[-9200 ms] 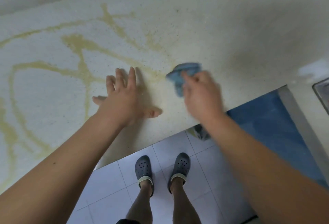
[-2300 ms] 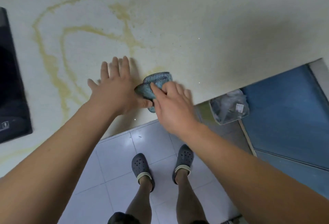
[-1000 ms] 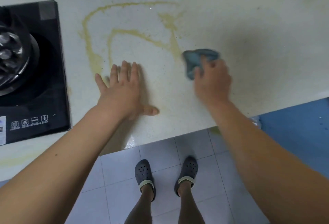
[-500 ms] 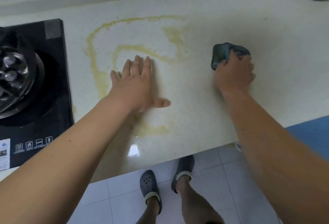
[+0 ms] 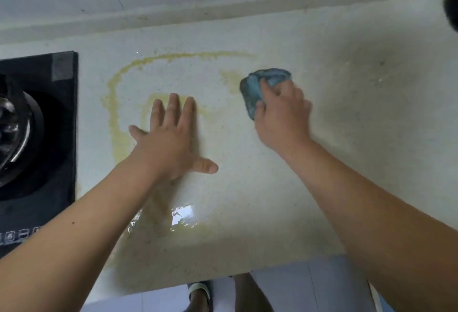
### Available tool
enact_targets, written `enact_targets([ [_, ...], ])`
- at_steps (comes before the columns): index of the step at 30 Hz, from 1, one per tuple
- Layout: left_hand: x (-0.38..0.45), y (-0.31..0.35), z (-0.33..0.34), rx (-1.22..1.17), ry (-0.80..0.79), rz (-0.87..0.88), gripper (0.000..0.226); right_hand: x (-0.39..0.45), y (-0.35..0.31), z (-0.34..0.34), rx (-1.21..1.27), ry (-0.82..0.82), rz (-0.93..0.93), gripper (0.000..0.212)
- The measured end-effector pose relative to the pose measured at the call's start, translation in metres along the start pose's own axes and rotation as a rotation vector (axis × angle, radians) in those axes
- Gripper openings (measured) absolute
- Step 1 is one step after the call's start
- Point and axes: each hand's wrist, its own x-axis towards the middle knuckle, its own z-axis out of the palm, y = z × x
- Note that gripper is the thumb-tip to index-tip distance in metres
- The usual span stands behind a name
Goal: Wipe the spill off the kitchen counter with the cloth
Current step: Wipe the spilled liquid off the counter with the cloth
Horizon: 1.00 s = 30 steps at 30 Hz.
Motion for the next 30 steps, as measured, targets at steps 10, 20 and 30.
enact_targets([
  [10,0.001,0.003,-0.002,0.019,-0.036,-0.03,0.157,0.063,0.029,-0.011,-0.044,0.047,0.264,0.053],
  [20,0.026,-0.009,-0.031,-0.057,0.062,-0.095,0.159,0.072,0.0,0.0,-0.135,0.04,-0.064,0.053],
  [30,0.053,-0.014,-0.039,-0.124,0.049,-0.13,0.162,0.078,-0.063,0.008,-0.184,-0.054,-0.504,0.055],
])
